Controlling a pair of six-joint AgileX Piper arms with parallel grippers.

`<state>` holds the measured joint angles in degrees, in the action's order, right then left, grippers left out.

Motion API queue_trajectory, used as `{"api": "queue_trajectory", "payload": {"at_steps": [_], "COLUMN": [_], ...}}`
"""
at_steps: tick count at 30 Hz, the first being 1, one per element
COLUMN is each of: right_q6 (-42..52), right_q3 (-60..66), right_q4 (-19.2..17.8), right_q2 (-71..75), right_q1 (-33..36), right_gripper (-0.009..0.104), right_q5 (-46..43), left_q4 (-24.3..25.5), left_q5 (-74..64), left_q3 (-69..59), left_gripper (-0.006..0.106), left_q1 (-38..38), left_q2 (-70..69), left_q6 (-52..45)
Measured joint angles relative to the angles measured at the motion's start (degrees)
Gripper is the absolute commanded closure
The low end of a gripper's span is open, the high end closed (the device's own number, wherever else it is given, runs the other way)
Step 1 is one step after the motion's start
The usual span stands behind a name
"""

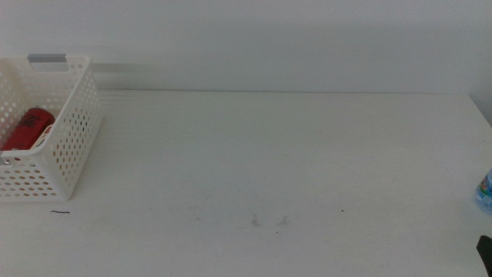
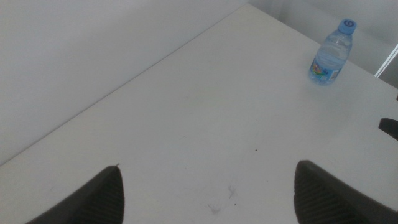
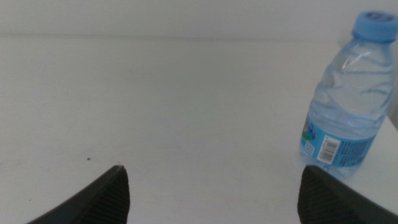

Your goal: Use arms to grab the bottles and put them into the dustbin to the left of the table.

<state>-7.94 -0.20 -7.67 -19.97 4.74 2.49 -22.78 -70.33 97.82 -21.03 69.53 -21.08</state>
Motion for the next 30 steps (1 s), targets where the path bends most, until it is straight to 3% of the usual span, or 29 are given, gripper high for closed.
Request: {"api": "queue_trajectory", "payload": {"at_steps": [7, 15, 30], "right_q6": [0.0, -0.8, 1.8], "right_q3": [0.0, 0.0, 0.0], "right_q4": [-0.6, -2.7, -3.8], "right_q2": [-4.1, -12.1, -41.8], "right_q1": [-2.5, -18.5, -19.2], "right_gripper": [0.008, 0.008, 0.008], "right_q5": [-7.5, -13.5, -40.3], "left_q4": [0.1, 1.5, 1.5], "left_q5": [0.0, 0.0, 0.0], "left_q3": [0.0, 0.0, 0.0], "left_gripper": [0.007, 0.007, 0.007], "left_q1": [0.0, 0.0, 0.0], "left_q2": [0.0, 0.0, 0.0], "left_q6": [0.0, 0.0, 0.0]}}
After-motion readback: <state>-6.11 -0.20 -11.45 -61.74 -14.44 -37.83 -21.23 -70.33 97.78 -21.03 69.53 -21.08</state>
